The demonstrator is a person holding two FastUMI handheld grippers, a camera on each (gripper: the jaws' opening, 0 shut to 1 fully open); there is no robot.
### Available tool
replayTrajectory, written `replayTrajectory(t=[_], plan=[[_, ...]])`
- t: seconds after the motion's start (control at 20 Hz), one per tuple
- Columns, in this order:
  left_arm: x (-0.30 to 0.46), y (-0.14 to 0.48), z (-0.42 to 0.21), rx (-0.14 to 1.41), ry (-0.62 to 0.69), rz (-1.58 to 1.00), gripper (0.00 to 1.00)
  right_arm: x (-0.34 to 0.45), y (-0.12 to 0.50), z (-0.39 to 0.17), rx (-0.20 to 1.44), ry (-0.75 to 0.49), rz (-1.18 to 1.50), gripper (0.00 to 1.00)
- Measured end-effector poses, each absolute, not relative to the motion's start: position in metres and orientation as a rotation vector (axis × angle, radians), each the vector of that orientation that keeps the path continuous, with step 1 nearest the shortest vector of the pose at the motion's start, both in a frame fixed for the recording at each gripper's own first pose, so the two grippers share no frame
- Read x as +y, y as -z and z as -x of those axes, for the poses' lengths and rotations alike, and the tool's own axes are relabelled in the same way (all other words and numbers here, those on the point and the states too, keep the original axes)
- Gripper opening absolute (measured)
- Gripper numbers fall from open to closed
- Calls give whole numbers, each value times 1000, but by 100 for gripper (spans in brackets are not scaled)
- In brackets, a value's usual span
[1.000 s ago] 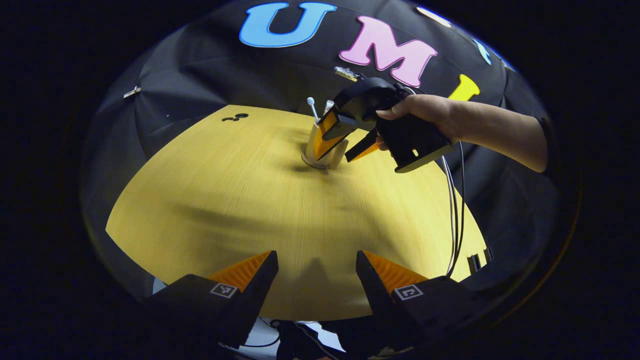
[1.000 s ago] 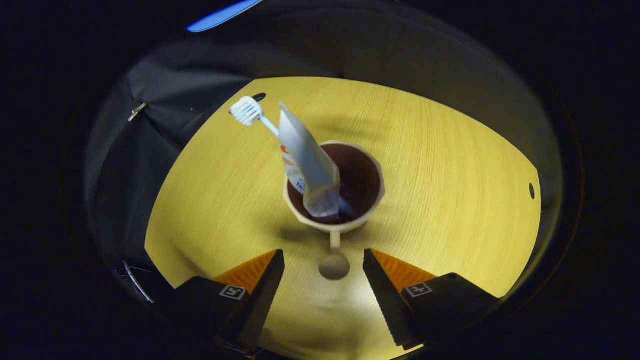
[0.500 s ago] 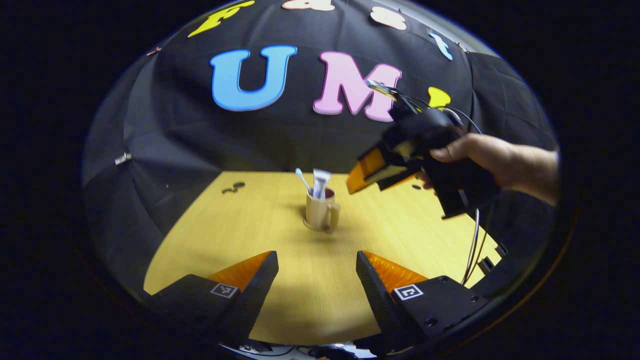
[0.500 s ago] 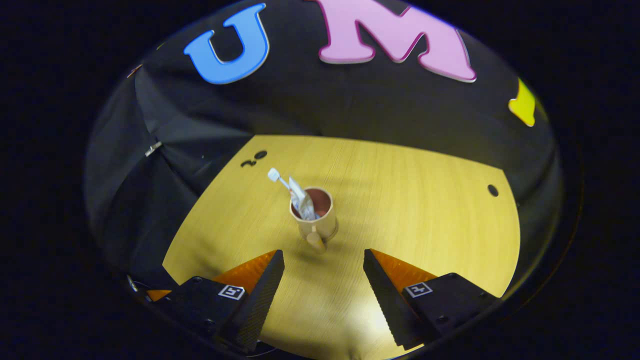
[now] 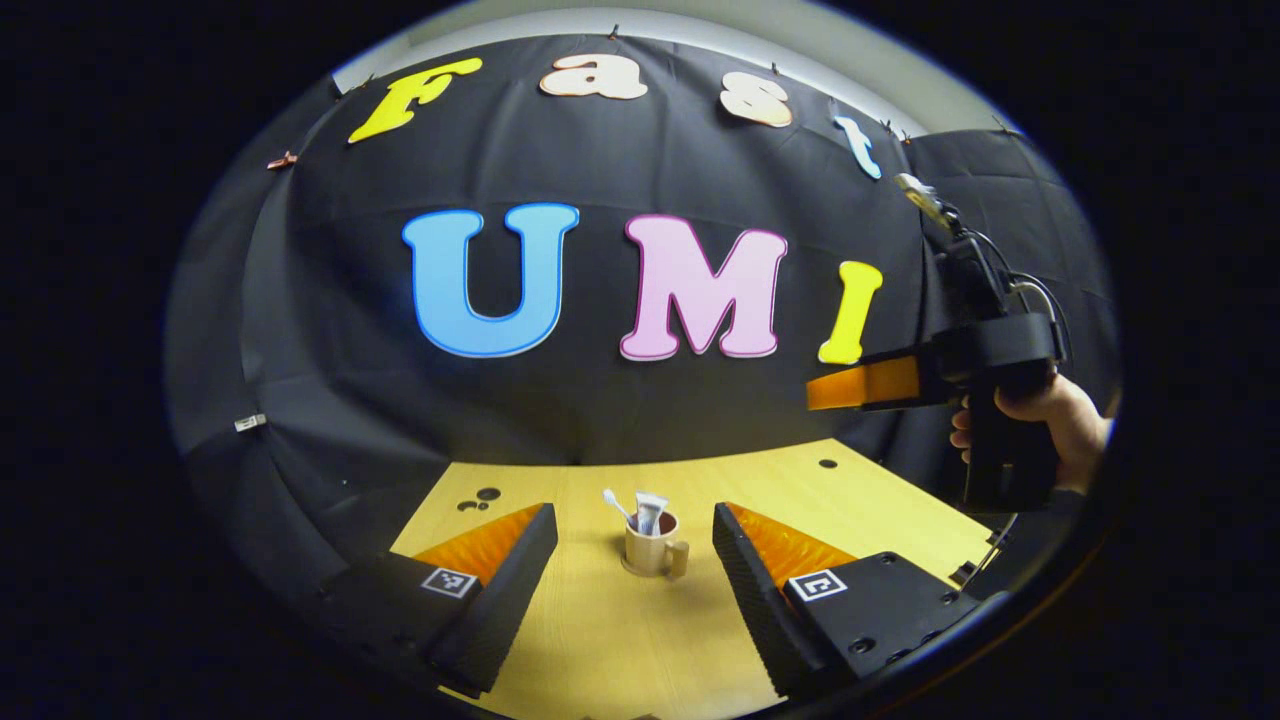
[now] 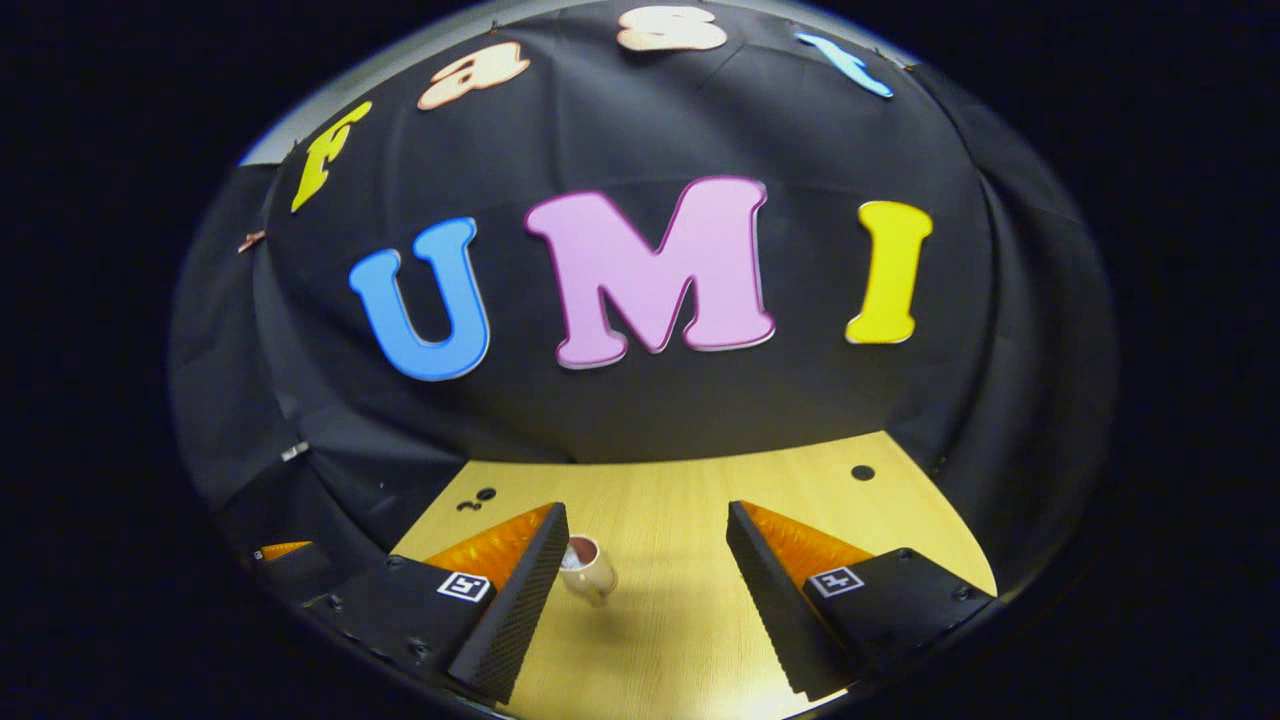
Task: Put the toothbrush and toothpaste on the desktop into the cup, then pick up the cup and place it on the coaster on the desktop.
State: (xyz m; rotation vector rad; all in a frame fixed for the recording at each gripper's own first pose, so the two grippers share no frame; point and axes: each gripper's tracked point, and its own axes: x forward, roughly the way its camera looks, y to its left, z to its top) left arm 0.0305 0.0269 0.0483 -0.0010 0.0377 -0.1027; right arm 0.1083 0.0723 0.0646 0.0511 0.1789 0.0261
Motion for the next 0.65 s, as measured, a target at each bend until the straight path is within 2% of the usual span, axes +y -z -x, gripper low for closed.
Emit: replayTrajectory(t=[0.2,0.3,0.65], plan=[[26,-83,-32,-39,102,-54,97,35,-114,-83,4,99,-81,98],[21,-87,-30,-42,109,-27,97,23,-123,-74,-27,131,-57,98],[25,-95,-25,-60,126,29,97,15,-124,-39,-48,135,-23,98]])
